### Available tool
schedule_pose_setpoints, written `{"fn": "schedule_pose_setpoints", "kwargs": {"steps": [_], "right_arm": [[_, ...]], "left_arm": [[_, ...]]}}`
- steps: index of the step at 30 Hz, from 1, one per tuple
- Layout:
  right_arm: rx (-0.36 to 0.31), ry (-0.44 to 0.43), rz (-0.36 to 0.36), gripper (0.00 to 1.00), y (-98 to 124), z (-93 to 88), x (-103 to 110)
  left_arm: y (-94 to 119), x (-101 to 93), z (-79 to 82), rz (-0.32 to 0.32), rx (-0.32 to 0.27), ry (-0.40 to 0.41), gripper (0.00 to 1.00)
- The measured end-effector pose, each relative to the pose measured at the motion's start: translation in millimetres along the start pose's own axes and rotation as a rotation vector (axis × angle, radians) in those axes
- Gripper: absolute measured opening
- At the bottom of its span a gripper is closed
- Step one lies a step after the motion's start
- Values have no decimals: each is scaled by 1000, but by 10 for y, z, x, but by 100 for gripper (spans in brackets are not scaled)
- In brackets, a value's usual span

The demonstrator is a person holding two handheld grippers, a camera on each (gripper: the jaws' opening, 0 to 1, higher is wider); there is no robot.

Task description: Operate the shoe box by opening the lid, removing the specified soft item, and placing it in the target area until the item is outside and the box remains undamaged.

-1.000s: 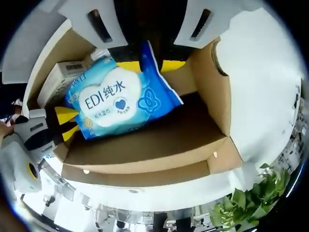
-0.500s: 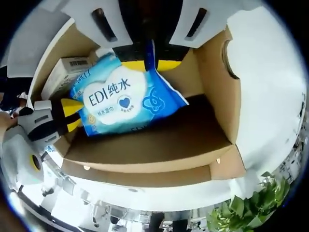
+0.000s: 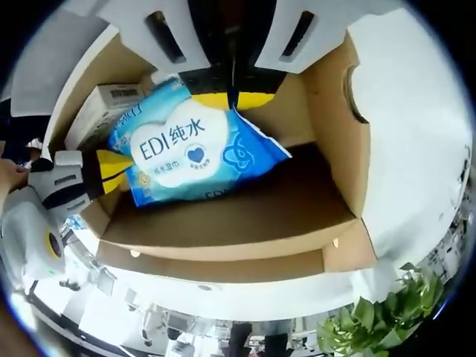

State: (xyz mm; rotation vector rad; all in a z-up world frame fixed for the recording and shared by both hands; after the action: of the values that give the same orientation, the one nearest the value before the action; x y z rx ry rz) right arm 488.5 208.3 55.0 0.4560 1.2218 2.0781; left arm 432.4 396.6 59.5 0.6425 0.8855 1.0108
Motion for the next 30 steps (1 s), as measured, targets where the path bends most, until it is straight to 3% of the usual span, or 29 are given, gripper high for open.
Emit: {"fn": "schedule_pose_setpoints", "kwargs": {"steps": [16,30], "right_arm": [[-64,-119,22,0,202,86,1],[-140,-209,46,0,531,150,-68]], "left_arm": [[246,-43,71,8,-58,2,0],[544,-254,138,-4,-129,-9,0]]}}
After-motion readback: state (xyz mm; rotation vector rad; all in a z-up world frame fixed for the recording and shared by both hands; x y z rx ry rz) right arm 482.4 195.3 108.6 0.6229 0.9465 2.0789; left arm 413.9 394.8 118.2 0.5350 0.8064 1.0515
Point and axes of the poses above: the point that each gripper's makers call its tool centre point, and the gripper's own axes: y roughly backward along the fingers, x roughly to its left, z roughly out of its top, the point moved 9 cm from there along y, roughly backward along the fingers, and after that the axes turned 12 degrees about -z, right-handed, at the moved point
